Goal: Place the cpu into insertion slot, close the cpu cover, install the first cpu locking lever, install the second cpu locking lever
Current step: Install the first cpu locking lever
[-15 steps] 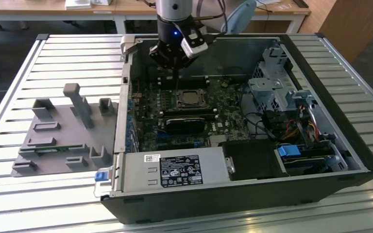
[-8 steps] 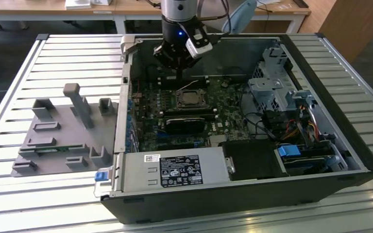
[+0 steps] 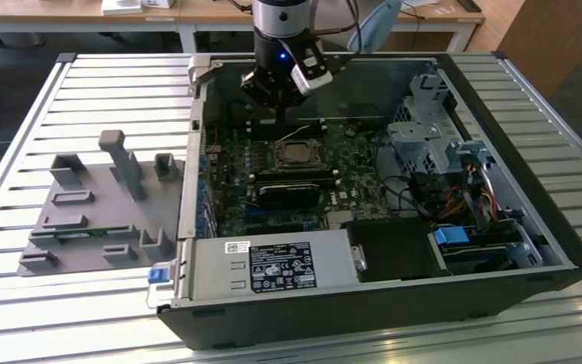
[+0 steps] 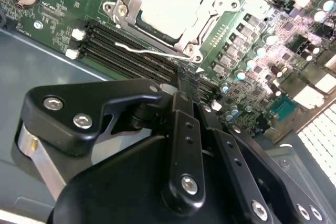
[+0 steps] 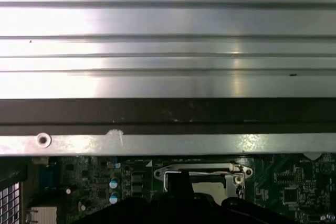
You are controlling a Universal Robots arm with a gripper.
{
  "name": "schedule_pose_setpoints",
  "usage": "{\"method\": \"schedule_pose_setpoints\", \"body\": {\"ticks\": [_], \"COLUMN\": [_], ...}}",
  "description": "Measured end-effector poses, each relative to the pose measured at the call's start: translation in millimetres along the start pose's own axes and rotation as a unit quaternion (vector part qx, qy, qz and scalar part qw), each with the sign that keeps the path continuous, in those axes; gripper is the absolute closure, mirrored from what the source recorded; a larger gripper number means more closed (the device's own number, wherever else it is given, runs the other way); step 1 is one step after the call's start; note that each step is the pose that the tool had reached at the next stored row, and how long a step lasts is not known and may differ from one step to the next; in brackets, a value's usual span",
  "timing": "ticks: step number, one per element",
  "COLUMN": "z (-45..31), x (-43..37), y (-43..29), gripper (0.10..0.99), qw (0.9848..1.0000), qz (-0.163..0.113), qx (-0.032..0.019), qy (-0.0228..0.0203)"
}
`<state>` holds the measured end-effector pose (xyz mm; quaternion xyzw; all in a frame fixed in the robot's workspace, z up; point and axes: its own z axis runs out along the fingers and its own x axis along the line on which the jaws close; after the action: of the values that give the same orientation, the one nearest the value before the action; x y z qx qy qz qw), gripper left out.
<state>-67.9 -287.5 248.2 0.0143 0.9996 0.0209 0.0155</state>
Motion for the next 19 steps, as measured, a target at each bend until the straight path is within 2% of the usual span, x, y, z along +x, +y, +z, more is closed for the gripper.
{"method": "schedule_pose_setpoints", "body": {"ticks": [3, 11, 19], "z": [1.3, 13.6, 17.5], "x": [-1.1, -10.7, -15.6], "y": [0.0, -0.2, -0.2], "gripper": [0.98, 0.98, 0.98], "qw": [1.0, 1.0, 1.0], "qz": [0.0, 0.0, 0.0], "qx": [0.0005, 0.0006, 0.0006], "qy": [-0.0001, -0.0001, 0.0]}}
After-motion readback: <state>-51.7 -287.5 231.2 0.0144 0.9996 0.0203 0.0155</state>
